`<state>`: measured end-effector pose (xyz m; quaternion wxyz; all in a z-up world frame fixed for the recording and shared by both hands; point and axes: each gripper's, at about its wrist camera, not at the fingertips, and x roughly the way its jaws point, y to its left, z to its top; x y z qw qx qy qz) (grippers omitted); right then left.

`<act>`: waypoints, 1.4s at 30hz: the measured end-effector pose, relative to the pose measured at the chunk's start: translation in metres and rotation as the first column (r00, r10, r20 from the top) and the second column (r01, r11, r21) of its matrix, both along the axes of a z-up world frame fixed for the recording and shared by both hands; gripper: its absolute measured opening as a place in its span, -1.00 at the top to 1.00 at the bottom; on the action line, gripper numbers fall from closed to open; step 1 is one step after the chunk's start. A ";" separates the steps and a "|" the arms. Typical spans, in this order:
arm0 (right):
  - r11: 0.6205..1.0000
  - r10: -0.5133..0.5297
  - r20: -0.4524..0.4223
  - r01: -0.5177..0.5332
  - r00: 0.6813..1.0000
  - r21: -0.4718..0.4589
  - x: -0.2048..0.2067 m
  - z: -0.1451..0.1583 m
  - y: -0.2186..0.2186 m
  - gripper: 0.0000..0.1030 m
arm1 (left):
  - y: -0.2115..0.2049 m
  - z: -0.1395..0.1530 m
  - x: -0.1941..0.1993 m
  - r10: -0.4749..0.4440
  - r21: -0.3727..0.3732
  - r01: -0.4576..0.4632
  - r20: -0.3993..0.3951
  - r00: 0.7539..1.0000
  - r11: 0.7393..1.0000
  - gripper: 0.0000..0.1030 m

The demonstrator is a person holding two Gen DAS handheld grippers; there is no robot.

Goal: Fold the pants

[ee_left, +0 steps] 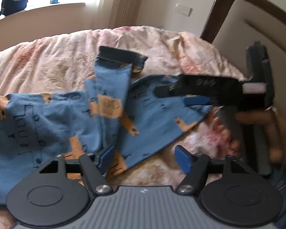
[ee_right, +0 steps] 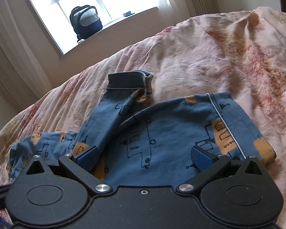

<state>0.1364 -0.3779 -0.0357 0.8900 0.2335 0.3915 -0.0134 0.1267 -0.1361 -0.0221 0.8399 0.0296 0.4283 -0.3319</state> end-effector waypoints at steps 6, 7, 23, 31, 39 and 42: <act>0.999 -0.037 0.001 0.036 0.999 0.039 -0.004 0.000 -0.008 -0.99 | 0.019 -0.006 0.005 0.059 -0.034 -0.060 -0.024 0.998 0.998 -0.39; 0.999 -0.036 0.000 0.036 0.999 0.039 -0.003 0.000 -0.007 -0.99 | 0.020 -0.007 0.005 0.055 -0.036 -0.055 -0.010 0.998 0.998 -0.33; 0.967 0.253 0.009 -0.252 0.967 -0.042 0.074 0.042 0.050 -0.90 | 0.038 -0.037 0.022 0.093 -0.101 -0.100 -0.073 0.993 0.990 0.91; 0.991 0.097 -0.145 -0.109 0.985 -0.075 0.185 0.034 0.078 -0.46 | 0.039 -0.038 0.021 0.090 -0.097 -0.097 -0.071 0.993 0.991 0.92; 0.994 -0.081 -0.323 0.051 0.943 -0.100 0.226 -0.001 0.075 0.12 | 0.038 -0.040 0.023 0.085 -0.087 -0.090 -0.064 0.994 0.992 0.96; 0.993 -0.088 -0.308 0.061 0.947 -0.096 0.220 -0.001 0.070 0.44 | 0.038 -0.039 0.023 0.083 -0.083 -0.087 -0.058 0.995 0.993 0.96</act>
